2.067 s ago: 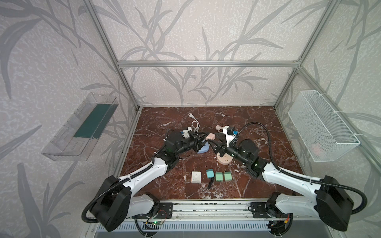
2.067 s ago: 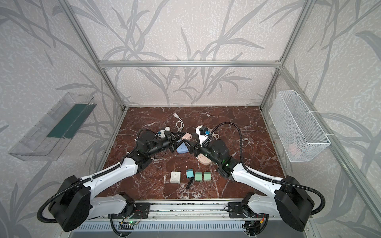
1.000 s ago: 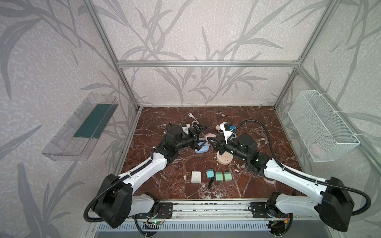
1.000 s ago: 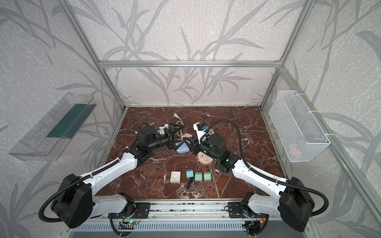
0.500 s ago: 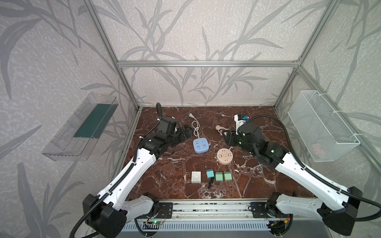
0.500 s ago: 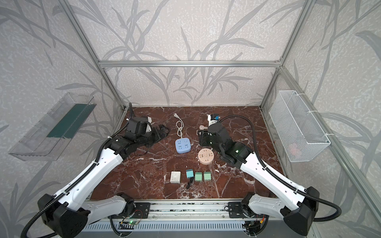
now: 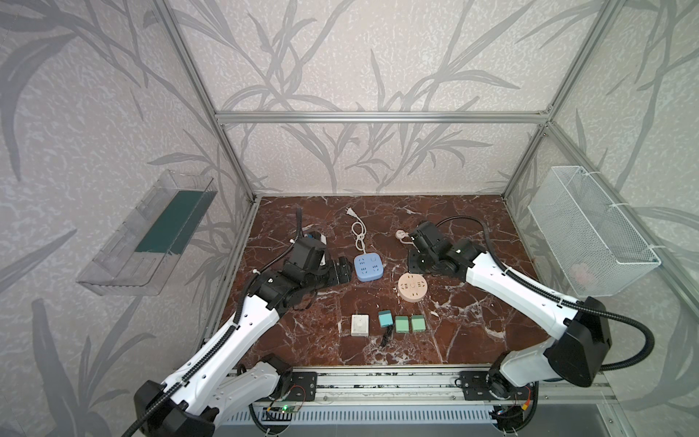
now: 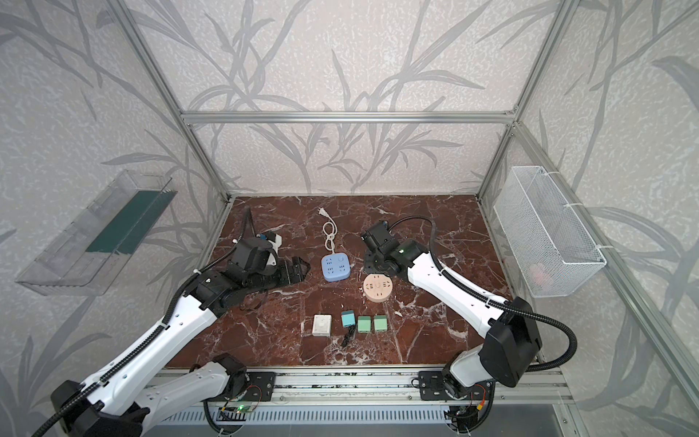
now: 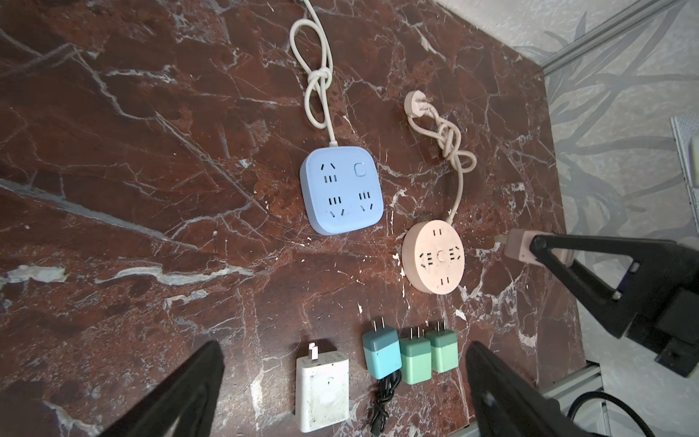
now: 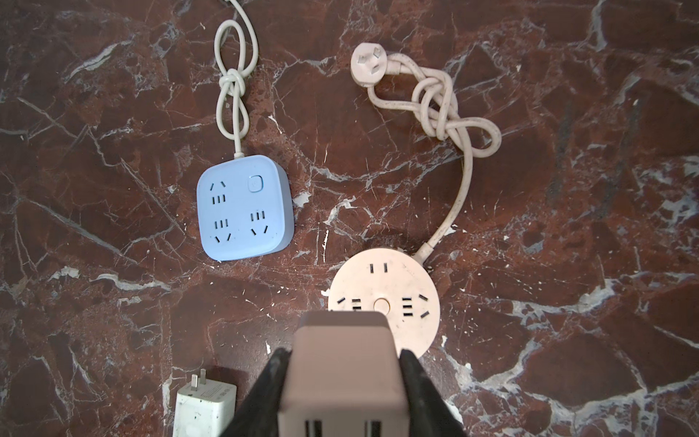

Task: Insert the plug
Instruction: 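Carry the adapter over the round pink strip with the right gripper while the left withdraws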

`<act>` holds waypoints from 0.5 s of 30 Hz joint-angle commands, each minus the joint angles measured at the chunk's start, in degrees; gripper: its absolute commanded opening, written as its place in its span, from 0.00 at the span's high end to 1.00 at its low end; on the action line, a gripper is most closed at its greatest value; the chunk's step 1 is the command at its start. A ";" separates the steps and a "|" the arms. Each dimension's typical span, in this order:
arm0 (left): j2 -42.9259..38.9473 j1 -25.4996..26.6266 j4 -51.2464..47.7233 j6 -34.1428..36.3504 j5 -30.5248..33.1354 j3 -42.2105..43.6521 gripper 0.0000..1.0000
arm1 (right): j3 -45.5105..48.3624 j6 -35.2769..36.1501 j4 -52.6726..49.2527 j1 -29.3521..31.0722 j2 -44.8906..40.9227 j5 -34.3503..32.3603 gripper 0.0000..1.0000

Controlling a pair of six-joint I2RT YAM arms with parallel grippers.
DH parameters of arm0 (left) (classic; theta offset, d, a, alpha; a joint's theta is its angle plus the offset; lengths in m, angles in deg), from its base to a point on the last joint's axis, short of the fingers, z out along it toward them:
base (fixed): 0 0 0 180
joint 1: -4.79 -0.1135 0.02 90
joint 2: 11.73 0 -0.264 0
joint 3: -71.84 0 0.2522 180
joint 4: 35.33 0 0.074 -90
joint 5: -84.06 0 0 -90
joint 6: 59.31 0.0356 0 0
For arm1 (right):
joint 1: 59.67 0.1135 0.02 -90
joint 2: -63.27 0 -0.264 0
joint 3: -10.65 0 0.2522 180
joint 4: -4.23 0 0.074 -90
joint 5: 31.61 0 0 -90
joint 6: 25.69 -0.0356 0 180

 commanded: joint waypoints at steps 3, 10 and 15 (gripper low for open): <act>0.36 2.71 0.87 1.23 0.57 2.19 0.04 | -3.12 0.95 -3.71 -1.99 4.61 1.91 1.00; 0.69 4.06 2.26 1.19 -0.52 3.85 0.04 | -9.91 7.17 -10.99 -2.45 13.03 4.76 1.00; 0.10 4.12 4.04 0.23 -0.68 5.40 0.04 | -10.77 7.59 -11.41 -2.50 16.73 4.49 1.00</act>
